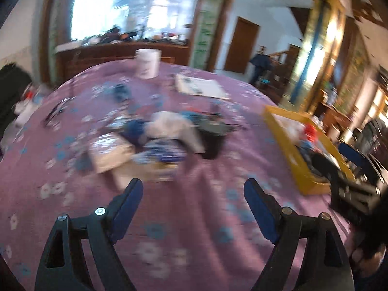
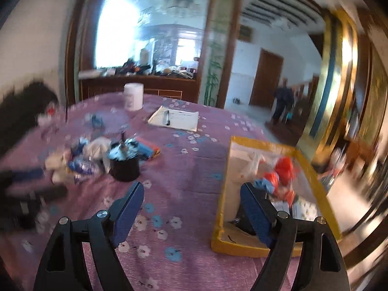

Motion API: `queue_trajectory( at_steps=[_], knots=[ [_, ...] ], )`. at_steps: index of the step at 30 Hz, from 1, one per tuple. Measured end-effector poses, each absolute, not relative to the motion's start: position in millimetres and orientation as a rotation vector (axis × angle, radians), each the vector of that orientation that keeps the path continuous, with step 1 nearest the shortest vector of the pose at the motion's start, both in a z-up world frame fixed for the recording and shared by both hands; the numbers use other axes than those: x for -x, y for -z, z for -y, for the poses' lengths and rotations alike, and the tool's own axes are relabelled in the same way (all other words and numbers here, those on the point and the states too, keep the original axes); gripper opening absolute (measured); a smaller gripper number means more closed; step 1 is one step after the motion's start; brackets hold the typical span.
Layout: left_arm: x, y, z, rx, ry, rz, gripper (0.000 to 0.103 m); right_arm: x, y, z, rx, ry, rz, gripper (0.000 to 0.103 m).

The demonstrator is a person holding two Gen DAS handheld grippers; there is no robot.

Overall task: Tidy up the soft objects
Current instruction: 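Move both open tools back to the pile on the table, then grasp the blue 'mda' bag with the right tool while the left tool grasps the pink rose tissue pack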

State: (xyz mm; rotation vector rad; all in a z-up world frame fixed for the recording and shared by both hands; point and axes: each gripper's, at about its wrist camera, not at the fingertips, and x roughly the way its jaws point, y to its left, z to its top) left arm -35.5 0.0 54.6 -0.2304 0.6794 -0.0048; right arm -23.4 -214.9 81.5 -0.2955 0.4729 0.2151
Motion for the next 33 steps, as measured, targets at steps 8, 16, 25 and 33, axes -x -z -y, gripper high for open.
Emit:
queue_trajectory(
  at_steps=[8, 16, 25, 33],
  knots=[
    [30.6, -38.6, -51.1, 0.331, -0.087, -0.694, 0.084, 25.4, -64.8, 172.9, 0.444, -0.229, -0.474, 0.086],
    [25.9, -33.8, -56.0, 0.370, -0.093, -0.696, 0.084, 14.2, -54.3, 164.5, 0.460, -0.247, -0.512, 0.086],
    [40.7, -36.7, -94.0, 0.519, -0.246, -0.614, 0.085, -13.8, -46.2, 151.1, 0.207, -0.570, -0.741, 0.086],
    [54.6, -34.0, -124.2, 0.632, -0.383, -0.573, 0.085, -47.9, -40.8, 98.6, 0.047, -0.781, -0.927, 0.075]
  ],
)
